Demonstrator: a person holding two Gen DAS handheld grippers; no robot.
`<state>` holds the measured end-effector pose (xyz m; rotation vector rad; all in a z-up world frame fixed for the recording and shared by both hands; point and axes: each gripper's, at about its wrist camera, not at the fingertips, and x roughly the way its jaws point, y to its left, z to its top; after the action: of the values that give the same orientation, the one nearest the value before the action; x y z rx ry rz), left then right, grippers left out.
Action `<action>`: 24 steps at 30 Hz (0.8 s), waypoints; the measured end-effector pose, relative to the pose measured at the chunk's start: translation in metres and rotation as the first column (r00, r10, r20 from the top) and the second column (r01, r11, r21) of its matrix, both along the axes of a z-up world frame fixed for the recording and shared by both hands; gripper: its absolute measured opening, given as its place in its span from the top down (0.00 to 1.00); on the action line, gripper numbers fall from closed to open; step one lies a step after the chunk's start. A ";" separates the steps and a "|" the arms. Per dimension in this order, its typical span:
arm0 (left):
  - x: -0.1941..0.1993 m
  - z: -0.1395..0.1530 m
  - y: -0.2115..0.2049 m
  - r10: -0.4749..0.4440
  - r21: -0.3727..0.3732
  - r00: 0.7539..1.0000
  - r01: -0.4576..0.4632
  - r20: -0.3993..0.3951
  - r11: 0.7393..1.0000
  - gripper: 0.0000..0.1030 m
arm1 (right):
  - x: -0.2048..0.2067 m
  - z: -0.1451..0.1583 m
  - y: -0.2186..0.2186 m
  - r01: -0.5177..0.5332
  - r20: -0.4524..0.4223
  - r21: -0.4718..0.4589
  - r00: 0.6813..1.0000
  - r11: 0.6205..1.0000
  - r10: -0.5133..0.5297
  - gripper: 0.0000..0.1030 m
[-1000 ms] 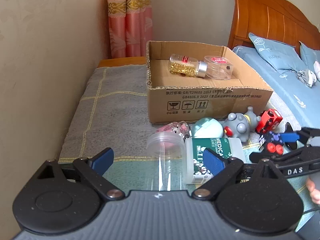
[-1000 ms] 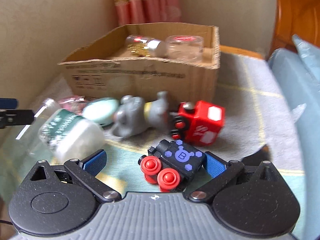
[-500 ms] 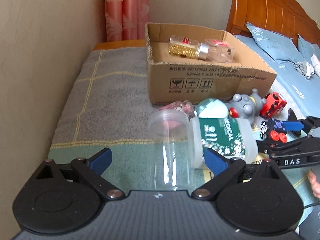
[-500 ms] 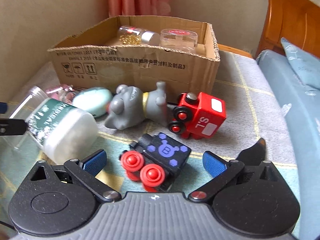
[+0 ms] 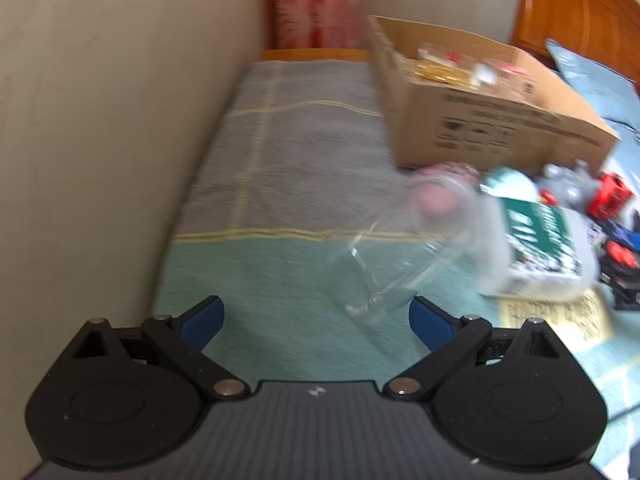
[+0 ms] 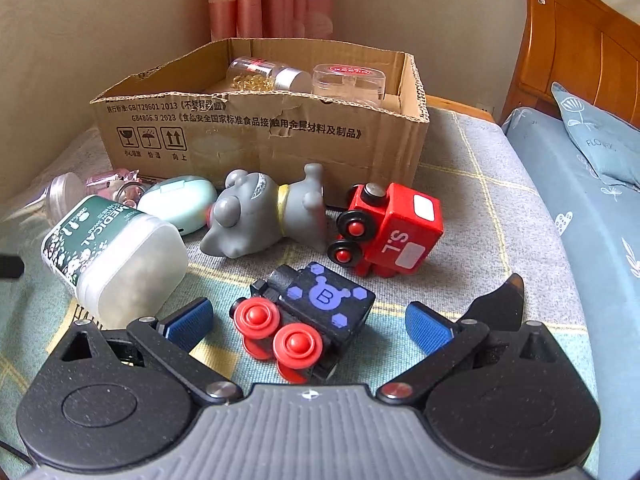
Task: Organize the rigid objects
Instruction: 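Grasp the clear plastic jar with the left tool while the right tool grasps the toy train car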
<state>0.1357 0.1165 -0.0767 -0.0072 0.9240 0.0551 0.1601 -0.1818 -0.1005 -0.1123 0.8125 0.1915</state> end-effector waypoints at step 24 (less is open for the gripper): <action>0.054 0.007 -0.034 -0.045 -0.068 0.998 0.048 0.054 0.997 0.04 | -0.013 0.001 -0.010 -0.008 0.025 0.003 1.000 1.000 0.008 0.00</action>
<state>0.1897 0.0822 -0.0697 -0.0508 0.8733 -0.0201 0.1473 -0.1922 -0.0999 -0.1144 0.7865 0.1983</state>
